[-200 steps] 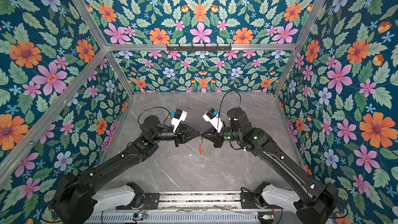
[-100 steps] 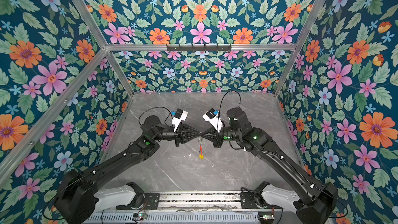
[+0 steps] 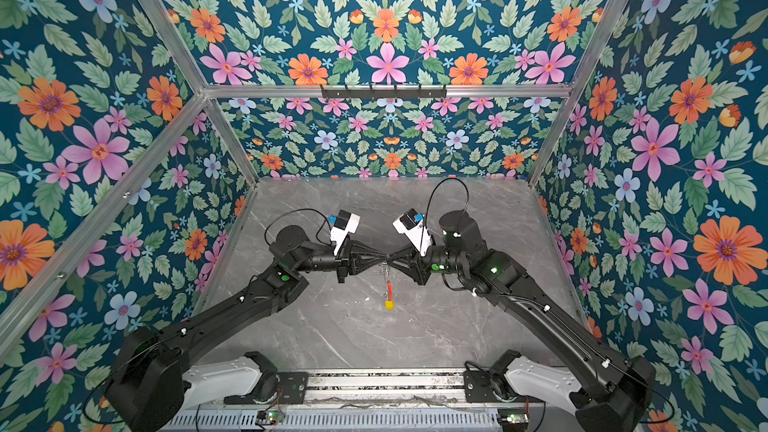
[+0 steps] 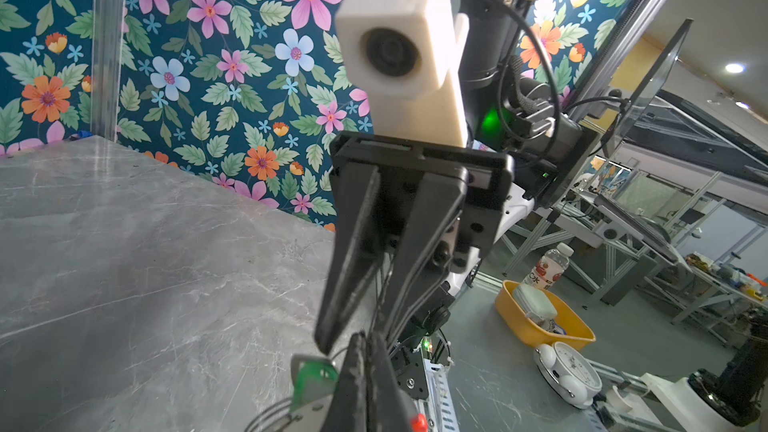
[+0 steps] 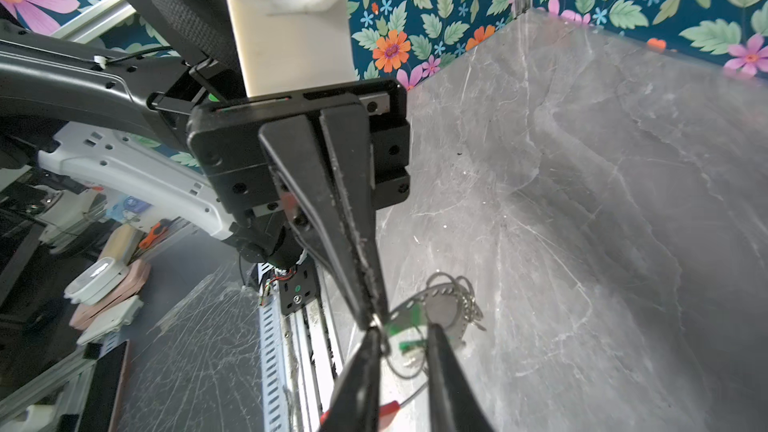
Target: Remove the keys from the keyring
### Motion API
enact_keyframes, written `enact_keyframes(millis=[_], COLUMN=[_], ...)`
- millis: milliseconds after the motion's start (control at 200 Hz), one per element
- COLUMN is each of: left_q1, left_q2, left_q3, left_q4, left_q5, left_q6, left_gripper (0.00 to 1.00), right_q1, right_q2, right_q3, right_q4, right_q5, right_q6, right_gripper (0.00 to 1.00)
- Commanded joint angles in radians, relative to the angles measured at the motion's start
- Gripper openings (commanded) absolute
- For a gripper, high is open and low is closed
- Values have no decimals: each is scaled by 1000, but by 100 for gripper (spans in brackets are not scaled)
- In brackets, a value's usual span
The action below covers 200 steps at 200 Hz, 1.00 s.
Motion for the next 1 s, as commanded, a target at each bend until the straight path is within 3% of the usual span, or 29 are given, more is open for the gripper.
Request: enact_keyframes(millis=[0, 105, 300, 510, 995], left_q1=[-1, -2, -2, -2, -2], left_q2=[-19, -33, -34, -23, 31], left_q3=[-7, -15, -33, -35, -49], left_q4=[70, 95, 217, 290, 495], left_q5=[-1, -12, -15, -6, 49], left_q6=[-14, -22, -86, -131, -273], left_gripper=[0, 0, 0, 0, 0], right_q1=[3, 1, 3, 3, 3], right_q2=[-53, -117, -169, -167, -115], right_q3=[-41, -114, -192, -232, -214], right_q4=[159, 242, 321, 362, 355], right_q5=[65, 100, 36, -67, -88], right_q6=[28, 47, 65, 79, 69], right_gripper=[35, 38, 44, 50, 54])
